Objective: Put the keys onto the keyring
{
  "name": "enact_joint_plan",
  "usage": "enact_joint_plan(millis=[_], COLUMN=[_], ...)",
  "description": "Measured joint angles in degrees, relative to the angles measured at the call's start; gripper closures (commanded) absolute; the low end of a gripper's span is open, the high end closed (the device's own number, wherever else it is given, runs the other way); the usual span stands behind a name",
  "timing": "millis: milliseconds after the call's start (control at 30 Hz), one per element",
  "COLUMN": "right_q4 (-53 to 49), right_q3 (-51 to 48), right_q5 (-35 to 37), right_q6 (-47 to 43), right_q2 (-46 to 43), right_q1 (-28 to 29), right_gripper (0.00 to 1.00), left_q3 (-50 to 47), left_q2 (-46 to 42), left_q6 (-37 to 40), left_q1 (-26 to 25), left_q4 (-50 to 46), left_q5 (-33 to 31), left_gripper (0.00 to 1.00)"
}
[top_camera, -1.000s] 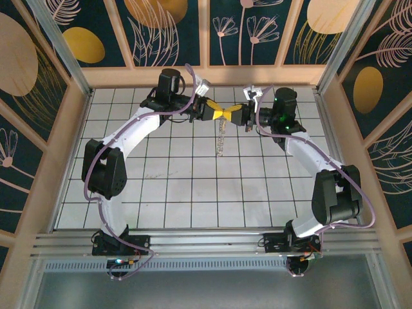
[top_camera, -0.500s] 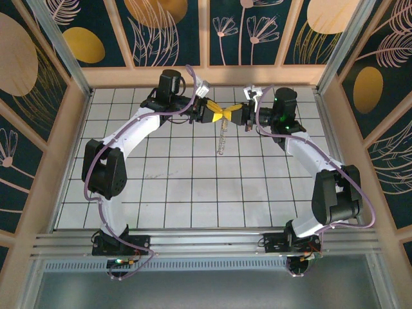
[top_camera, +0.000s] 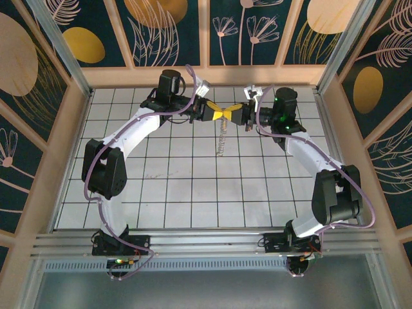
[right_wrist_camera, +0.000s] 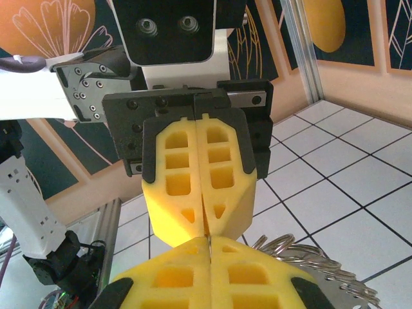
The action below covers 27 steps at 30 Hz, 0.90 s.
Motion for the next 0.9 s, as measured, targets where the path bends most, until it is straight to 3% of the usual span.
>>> enact_joint_plan(millis=[167, 267, 367, 633, 900], right_q4=[0.52, 1.16, 2.67, 6.10, 11.45], right_q3=[0.00, 0.00, 0.13, -1.03, -6.80], right_q5=[0.50, 1.79, 4.35, 9.18, 9.75], right_q6=[1.11, 2.82, 4.24, 8.50, 10.58], right_q2=[0.55, 1.07, 1.18, -0.55, -4.02], right_q1=[-0.17, -0.20, -0.63, -4.00, -4.48], right_gripper=[0.97, 0.74, 0.62, 0.51, 0.46], left_q3=[-1.88, -2.97, -3.87, -4.13, -4.11], left_q2=[-0.02, -0.26, -1.03, -2.97, -3.10], left_q6=[-2.82, -3.65, -3.96, -4.61, -6.60], left_q1=[0.00, -0.02, -0.31, -0.48, -0.48], left_q4=[4.52, 6.51, 6.93, 9.79, 12.15], left_q5=[-0.96, -2.64, -4.04, -7.15, -8.20], left_gripper=[1.00, 1.00, 1.00, 1.00, 1.00])
